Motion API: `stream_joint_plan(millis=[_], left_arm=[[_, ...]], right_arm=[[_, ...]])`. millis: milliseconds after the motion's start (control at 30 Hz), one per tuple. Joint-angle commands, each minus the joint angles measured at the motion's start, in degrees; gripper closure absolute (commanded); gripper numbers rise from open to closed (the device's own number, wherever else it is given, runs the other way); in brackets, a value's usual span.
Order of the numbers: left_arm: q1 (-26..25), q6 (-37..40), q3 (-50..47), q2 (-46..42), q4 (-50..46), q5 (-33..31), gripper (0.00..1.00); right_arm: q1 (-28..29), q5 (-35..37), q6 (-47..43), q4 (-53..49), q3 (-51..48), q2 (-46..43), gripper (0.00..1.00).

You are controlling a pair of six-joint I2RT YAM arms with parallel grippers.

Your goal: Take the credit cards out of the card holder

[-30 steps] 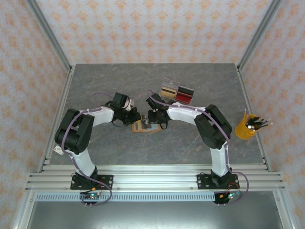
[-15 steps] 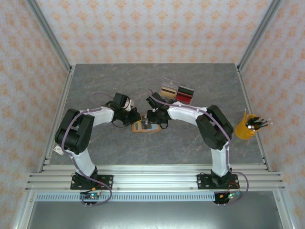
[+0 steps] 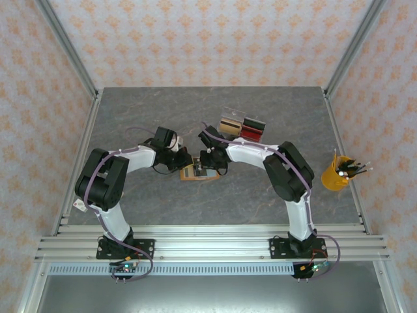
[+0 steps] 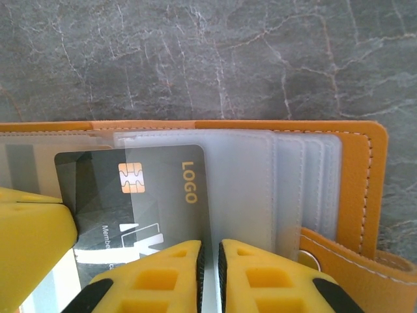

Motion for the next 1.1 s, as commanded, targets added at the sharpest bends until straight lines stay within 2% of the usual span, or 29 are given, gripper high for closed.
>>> stream_joint_plan(millis=[0,133,500,733,967,1067], left_arm=[[0.38,-0.31,-0.66,1.03,1.02,1.97,0.91],[0.39,-1.22,-1.02,1.43,3.49,5.11,0.84],[0.26,-1.32,-0.61,3.24,4.15,6.3,0.85],[0.78,3.17,1.03,-1.09,-6.08,-1.66,0.98],[2.04,6.65,1.25,-9.02,-15.77,-9.04,1.0],[2.58,9.15,2.08,-13.13,-20.57,-11.25,1.0]], right_arm=[[-0.13,-0.75,-0.25,-1.97,0.57,2.3,0.84],[0.01,-0.83,-0.29,-1.97,0.29,2.62,0.84],[-0.05,-0.97,-0.47,-2.06,-0.01,2.84,0.84],[-0.1,1.13,-0.17,-2.06,-0.86,1.93,0.83],[-0.29,1.09,0.2,-0.87,-1.94,-0.22,0.83],[-0.92,-1.64,1.44,3.99,-5.2,-3.37,0.81]])
